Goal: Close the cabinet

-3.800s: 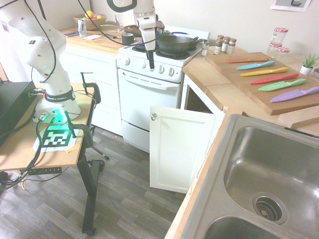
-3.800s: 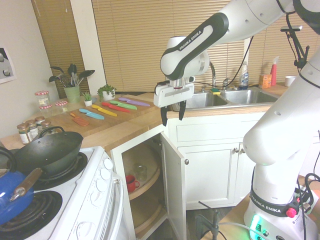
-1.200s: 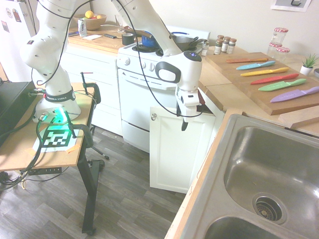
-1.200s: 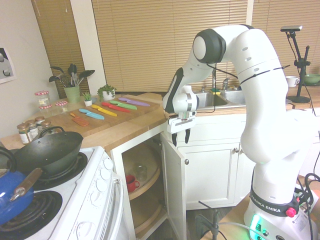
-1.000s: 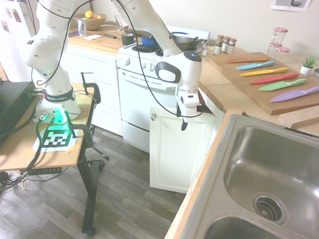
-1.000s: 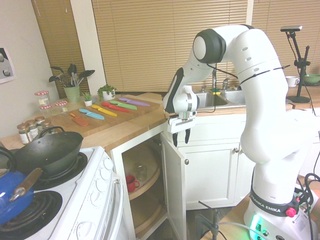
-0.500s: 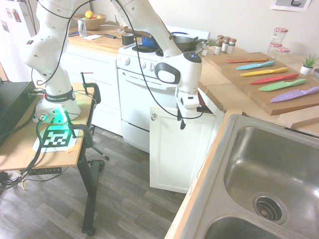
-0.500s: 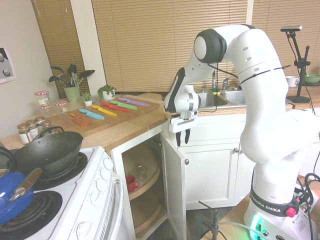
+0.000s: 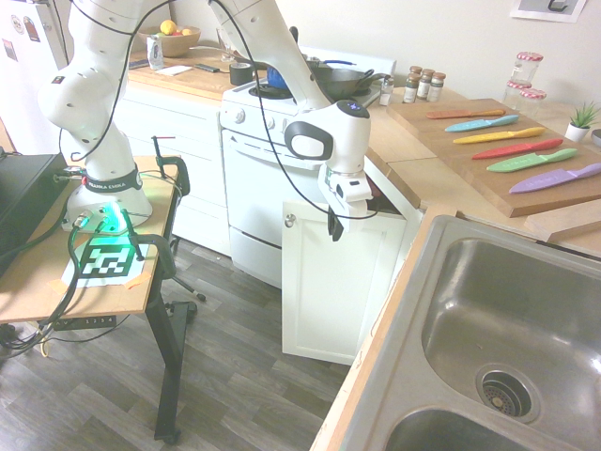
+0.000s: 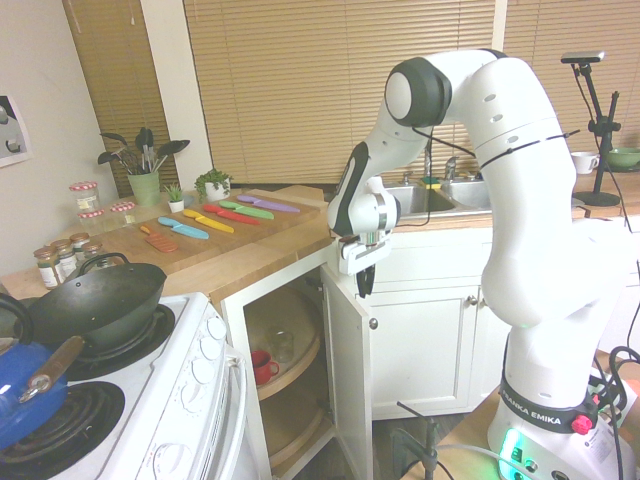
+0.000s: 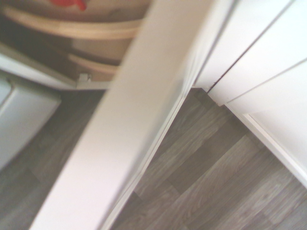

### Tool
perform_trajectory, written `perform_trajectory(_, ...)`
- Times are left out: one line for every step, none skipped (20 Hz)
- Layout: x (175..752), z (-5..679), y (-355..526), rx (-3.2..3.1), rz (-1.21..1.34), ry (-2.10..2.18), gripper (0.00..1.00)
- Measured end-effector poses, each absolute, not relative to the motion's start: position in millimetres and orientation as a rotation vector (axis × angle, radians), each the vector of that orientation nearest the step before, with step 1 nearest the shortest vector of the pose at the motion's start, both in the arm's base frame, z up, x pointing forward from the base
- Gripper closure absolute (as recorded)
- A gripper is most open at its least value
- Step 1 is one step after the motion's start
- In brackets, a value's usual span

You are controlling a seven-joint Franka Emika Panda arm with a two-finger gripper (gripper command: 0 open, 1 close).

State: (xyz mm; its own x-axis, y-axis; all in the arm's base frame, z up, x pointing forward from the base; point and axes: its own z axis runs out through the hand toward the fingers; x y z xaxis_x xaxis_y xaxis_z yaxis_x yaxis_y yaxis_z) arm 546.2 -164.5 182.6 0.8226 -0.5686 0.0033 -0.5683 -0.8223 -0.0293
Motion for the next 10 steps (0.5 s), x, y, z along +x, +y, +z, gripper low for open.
perform_trajectory(544.1,181.1,-161.0,-2.988,-0.026,0.894,1.0)
perform_trajectory(541.7,180.2,-157.7,-3.0,-0.031,0.861,1.0)
perform_trajectory(539.8,180.3,-154.7,-3.011,-0.036,0.83,1.0)
perform_trajectory(537.6,180.9,-151.4,-3.022,-0.04,0.802,1.0)
perform_trajectory(536.1,181.7,-147.9,-3.033,-0.046,0.777,1.0)
perform_trajectory(534.6,182.5,-143.8,-3.044,-0.049,0.753,1.0)
perform_trajectory(533.4,183.4,-138.9,-3.055,-0.054,0.729,1.0)
perform_trajectory(532.2,184.5,-133.5,-3.064,-0.058,0.705,1.0)
perform_trajectory(530.6,185.2,-127.7,-3.072,-0.058,0.681,1.0)
perform_trajectory(529.7,186.3,-122.0,-3.081,-0.061,0.657,1.0)
